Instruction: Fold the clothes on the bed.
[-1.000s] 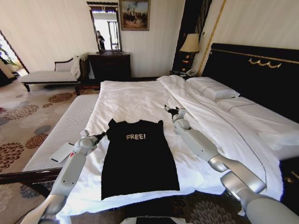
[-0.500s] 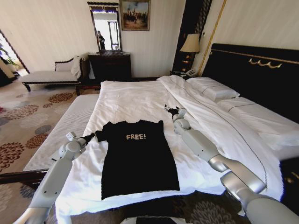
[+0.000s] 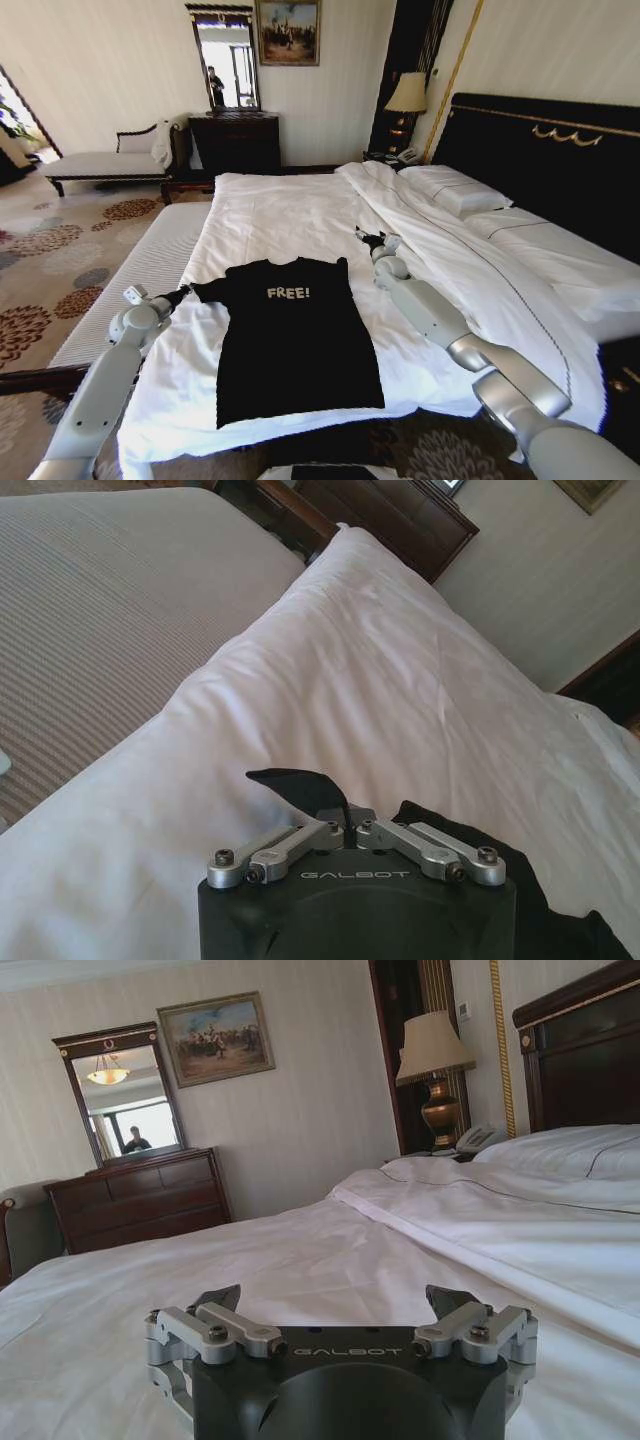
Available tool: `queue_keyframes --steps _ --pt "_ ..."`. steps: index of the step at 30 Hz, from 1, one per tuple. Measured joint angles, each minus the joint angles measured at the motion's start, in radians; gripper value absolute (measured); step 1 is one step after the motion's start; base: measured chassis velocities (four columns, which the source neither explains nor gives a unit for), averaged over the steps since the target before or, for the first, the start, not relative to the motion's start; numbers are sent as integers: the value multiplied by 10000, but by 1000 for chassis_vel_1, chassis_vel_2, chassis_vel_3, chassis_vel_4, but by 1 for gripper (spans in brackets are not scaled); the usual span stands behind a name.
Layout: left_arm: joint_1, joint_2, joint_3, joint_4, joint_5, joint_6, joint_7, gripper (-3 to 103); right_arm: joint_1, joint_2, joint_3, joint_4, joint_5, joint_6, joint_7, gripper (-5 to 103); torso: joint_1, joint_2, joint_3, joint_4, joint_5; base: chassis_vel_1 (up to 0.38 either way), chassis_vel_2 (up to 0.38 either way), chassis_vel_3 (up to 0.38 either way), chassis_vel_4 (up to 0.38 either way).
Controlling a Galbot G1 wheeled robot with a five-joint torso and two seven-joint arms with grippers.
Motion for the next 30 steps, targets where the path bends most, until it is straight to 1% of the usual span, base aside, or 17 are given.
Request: queue_keyframes --steps 7,13,21,23,25,26,27,28,30 --pt "102 31 -119 -333 -32 24 -6 0 -53 -31 36 9 6 -16 11 100 0 0 0 0 1 0 0 0 0" --pt "402 66 -131 -506 349 14 87 0 -118 -5 68 -15 -2 -24 15 100 0 0 0 0 2 0 0 0 0" --pt "725 105 -114 -381 857 46 -49 0 -136 30 77 -29 -12 -34 24 100 0 0 0 0 0 0 0 0 0" --pt "795 107 -165 -342 903 71 -129 -1 -142 21 70 -18 -13 -41 41 100 0 0 0 -1 -1 0 0 0 0" --pt "900 189 -295 -355 899 168 -209 10 -148 -5 54 8 -13 -52 52 100 0 0 0 -2 0 0 0 0 0" --pt "900 189 -295 -355 899 168 -209 10 -148 -5 54 8 -13 -52 52 100 0 0 0 -2 0 0 0 0 0" --pt "1011 280 -426 -427 841 309 -268 15 -155 -25 39 19 -13 -61 60 100 1 0 0 0 1 0 0 0 0" --pt "1121 363 -556 -514 760 474 -343 15 -161 -35 29 27 -13 -82 68 100 0 0 0 0 1 0 0 0 0" --pt "1378 534 -838 -675 644 813 -514 26 -168 -42 23 28 -16 -174 142 100 0 0 0 1 2 0 0 0 0"
